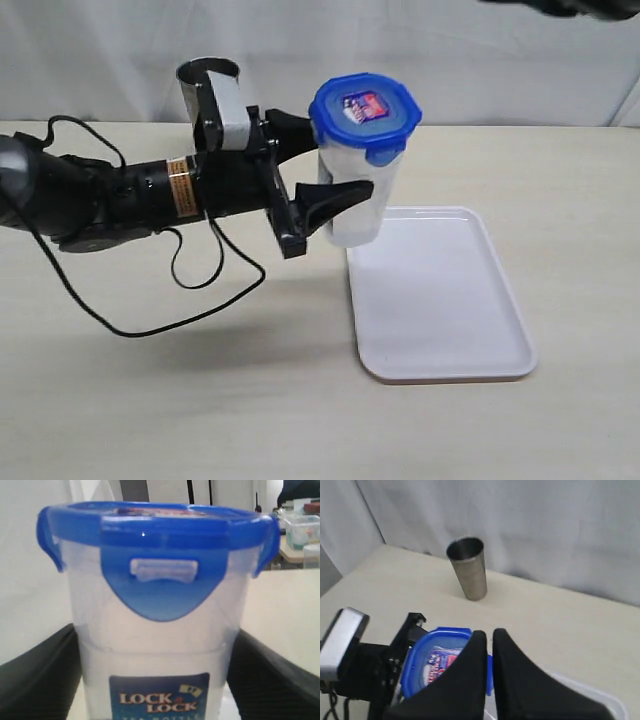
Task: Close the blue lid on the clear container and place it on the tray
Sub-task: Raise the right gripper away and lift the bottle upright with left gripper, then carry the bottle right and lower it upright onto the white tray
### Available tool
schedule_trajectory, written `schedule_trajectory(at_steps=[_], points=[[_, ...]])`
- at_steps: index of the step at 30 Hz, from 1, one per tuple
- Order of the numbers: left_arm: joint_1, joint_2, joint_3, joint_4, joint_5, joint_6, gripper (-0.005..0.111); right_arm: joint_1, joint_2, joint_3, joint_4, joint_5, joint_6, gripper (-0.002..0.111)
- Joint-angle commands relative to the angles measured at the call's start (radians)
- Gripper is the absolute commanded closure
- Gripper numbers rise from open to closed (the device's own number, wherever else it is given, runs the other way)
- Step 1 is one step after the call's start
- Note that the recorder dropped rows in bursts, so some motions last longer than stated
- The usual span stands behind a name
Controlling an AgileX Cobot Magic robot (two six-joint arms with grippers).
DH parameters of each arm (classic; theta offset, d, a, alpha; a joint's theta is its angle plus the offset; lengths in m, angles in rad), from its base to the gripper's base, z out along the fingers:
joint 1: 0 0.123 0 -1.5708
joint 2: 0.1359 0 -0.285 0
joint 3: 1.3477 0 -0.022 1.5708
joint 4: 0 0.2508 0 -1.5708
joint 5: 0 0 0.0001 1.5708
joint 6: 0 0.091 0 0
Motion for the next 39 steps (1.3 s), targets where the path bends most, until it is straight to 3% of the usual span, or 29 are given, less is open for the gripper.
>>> schedule_trajectory(at_steps=[1,6,9,12,20,30,39], points=[[-0.083,-0.007,-0.102,-0.047,0.056,0.104,0.107,-0.007,-0.127,-0.003,0.004,-0.01,-0.009,0.104],[-0.197,-0.007,-0.244,-0.012,0.568,0.429,0.107,-0.007,-0.276,-0.003,-0.049,0.061,-0.009,0.104],[-0.236,0.002,-0.319,-0.016,0.792,0.599,0.107,-0.007,-0.366,-0.003,-0.097,0.126,-0.001,0.104],[-0.246,0.014,-0.364,-0.009,0.912,0.775,0.107,-0.007,-0.448,-0.003,-0.097,0.151,0.015,0.104],[-0.283,0.014,-0.371,0.033,0.941,1.19,0.107,-0.007,-0.612,0.045,-0.097,0.172,0.022,0.104],[-0.349,0.014,-0.371,0.129,0.971,1.36,0.107,-0.007,-0.667,0.141,-0.104,0.164,0.022,0.104],[-0.372,0.014,-0.371,0.119,0.966,1.372,0.107,-0.007,-0.667,0.159,-0.104,0.15,0.022,0.104]])
